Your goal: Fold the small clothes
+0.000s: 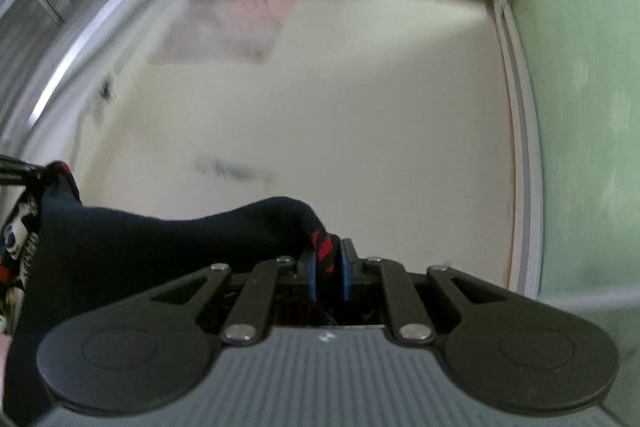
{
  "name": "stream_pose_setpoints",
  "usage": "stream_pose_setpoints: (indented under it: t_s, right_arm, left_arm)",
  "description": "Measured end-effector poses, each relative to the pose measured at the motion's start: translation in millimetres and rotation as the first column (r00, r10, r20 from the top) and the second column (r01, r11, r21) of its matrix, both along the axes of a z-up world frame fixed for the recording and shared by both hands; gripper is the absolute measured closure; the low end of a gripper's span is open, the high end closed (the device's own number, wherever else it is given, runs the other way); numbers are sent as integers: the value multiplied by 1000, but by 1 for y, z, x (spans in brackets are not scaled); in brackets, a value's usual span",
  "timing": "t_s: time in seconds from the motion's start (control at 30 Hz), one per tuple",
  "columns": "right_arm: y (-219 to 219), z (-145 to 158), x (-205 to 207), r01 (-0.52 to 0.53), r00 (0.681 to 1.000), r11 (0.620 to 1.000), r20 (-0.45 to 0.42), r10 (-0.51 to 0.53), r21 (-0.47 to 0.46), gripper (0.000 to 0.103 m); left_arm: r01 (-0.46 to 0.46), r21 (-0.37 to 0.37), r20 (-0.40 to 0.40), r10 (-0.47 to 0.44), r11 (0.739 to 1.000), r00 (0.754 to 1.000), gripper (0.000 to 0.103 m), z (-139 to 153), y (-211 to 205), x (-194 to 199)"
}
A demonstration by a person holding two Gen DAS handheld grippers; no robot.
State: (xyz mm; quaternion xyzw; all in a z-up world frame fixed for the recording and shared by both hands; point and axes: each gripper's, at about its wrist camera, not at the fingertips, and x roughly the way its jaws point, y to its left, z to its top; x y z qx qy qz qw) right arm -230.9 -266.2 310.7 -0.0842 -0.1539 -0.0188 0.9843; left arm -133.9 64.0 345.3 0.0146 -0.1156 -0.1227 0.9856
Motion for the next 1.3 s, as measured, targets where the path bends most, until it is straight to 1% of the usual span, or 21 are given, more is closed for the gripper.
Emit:
stream_pose_setpoints:
  t_s: [0.1,0.17,0.27,0.3,0.33,0.37,0.4,0.43,0.47,0.5,0.57,0.67,0.77,0.8,0.83,0.87,0.9,1.0,1.13,1.27,1.3]
  right_arm:
    - [-26,-35,66,22,989,998,-145,-13,58,97]
    - [-43,-64,119,43,966,993,-259,-14,107,97]
    - [-71,-123,215,72,904,971,-426,33,227,94]
    - [-79,-149,249,79,873,961,-484,62,266,91]
    - [-84,-174,277,100,840,954,-537,72,283,83]
    - [-92,-202,298,149,805,944,-590,57,294,75]
    - [-98,-221,306,183,784,935,-619,49,305,61]
    - [-106,-240,306,201,770,924,-635,56,325,60]
    - [-111,-255,302,201,763,916,-642,75,346,59]
    - [-120,-269,289,202,754,907,-650,96,368,56]
    - [-130,-288,265,231,738,894,-668,95,383,56]
    - [-133,-309,219,228,718,868,-678,156,441,55]
    - [-120,-322,186,201,709,856,-674,209,476,55]
    - [-113,-325,177,186,711,854,-666,225,486,55]
    - [-107,-327,171,172,715,852,-657,237,494,55]
    - [-100,-329,165,156,721,850,-646,251,503,54]
    - [-93,-327,163,140,724,847,-636,265,512,53]
    - [-67,-331,164,86,729,843,-610,310,532,51]
    - [-42,-339,180,30,716,842,-600,358,539,50]
    - [-28,-354,191,50,672,838,-638,374,544,50]
    - [-28,-352,189,43,690,838,-623,369,544,47]
  left_arm:
    - [-17,44,-116,22,999,993,97,-20,-31,66]
    - [-31,96,-206,50,995,977,97,-42,-59,118]
    - [-60,175,-352,120,983,928,93,-96,-107,208]
    - [-69,216,-399,152,974,904,92,-120,-123,239]
    - [-78,278,-450,201,957,870,92,-149,-140,270]
    - [-82,337,-499,252,938,829,91,-178,-152,295]
    - [-85,388,-545,303,918,782,94,-207,-161,314]
    - [-83,418,-587,339,905,735,94,-233,-163,325]
    - [-57,414,-624,329,909,709,94,-253,-161,326]
    - [-30,401,-643,305,915,703,91,-263,-157,322]
    - [9,397,-651,275,918,707,91,-279,-148,302]
    - [63,391,-649,227,918,727,90,-283,-131,265]
    - [94,370,-662,191,924,725,69,-278,-103,231]
    - [95,362,-667,186,927,722,54,-274,-92,226]
    - [96,352,-673,181,931,717,46,-274,-81,214]
    - [102,345,-681,174,933,712,45,-275,-75,204]
    - [109,338,-696,170,935,698,45,-278,-66,196]
    - [123,312,-769,174,942,615,44,-294,-45,179]
    - [106,291,-834,198,951,515,44,-319,-25,161]
    - [101,186,-870,116,977,479,48,-320,-16,143]
    - [101,176,-870,107,979,481,64,-319,-16,141]
